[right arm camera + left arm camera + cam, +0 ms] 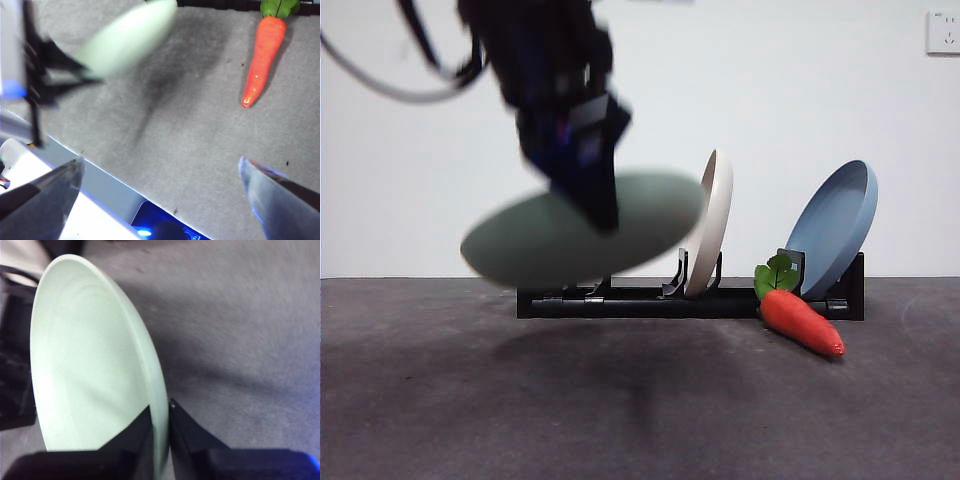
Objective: Take the green plate from the plate rack,put the plate on the table,take the carrot from the table,put the carrot in the plate
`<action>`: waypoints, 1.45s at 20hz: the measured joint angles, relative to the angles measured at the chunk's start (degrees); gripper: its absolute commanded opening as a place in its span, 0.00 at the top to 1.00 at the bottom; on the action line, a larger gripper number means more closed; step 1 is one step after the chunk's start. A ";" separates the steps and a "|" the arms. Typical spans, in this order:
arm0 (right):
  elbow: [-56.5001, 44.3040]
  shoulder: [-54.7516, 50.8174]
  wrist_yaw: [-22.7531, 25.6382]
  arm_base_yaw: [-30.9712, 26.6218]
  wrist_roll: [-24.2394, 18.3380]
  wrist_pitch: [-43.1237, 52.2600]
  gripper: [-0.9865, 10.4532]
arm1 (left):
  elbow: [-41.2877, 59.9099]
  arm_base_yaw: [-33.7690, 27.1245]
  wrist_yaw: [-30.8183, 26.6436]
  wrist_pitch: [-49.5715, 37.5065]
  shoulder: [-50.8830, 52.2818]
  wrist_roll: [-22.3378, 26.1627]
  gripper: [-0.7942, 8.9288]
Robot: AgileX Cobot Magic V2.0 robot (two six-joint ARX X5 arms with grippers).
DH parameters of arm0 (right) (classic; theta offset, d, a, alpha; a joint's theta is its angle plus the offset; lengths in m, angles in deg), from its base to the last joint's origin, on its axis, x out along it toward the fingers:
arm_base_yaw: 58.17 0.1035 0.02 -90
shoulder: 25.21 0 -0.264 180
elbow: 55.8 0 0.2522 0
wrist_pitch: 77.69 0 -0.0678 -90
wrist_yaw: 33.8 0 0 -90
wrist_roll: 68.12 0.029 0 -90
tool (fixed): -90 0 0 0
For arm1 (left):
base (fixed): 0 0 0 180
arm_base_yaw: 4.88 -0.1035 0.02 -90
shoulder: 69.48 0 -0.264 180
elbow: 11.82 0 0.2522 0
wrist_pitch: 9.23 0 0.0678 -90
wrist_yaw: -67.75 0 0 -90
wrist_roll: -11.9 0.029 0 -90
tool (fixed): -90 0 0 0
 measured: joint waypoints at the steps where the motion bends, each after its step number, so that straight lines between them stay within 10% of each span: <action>1: 0.00 0.28 0.00 0.00 0.00 0.02 0.34 | 2.08 0.94 -0.96 -3.21 -0.55 1.29 0.92; 13: 0.00 2.69 0.24 0.00 0.24 2.16 0.34 | 3.15 2.89 -2.58 -14.05 -14.53 7.69 0.90; 17: 0.00 4.85 3.83 0.00 0.26 3.04 0.34 | 3.21 2.78 2.01 -11.43 -15.08 2.29 0.63; 29: 0.11 24.28 12.87 5.35 4.79 26.32 0.34 | -4.61 2.80 2.40 -3.58 1.29 -12.98 0.63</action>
